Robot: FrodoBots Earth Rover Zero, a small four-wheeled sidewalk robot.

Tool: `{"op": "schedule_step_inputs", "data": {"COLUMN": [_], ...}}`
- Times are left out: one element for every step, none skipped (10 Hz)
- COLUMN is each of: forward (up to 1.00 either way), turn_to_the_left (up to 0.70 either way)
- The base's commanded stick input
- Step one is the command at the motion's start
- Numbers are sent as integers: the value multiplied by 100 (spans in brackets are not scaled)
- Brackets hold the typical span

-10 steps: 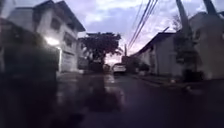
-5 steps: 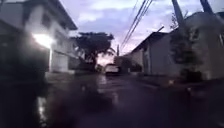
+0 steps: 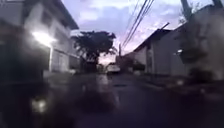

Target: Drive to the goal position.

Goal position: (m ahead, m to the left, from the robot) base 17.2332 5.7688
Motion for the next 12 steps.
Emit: {"op": "schedule_step_inputs", "data": {"forward": [70,70,70,70,70,70,70,70,70,70,70,70], "turn_to_the_left": [0,0,0,0,0,0,0,0,0,0,0,0]}}
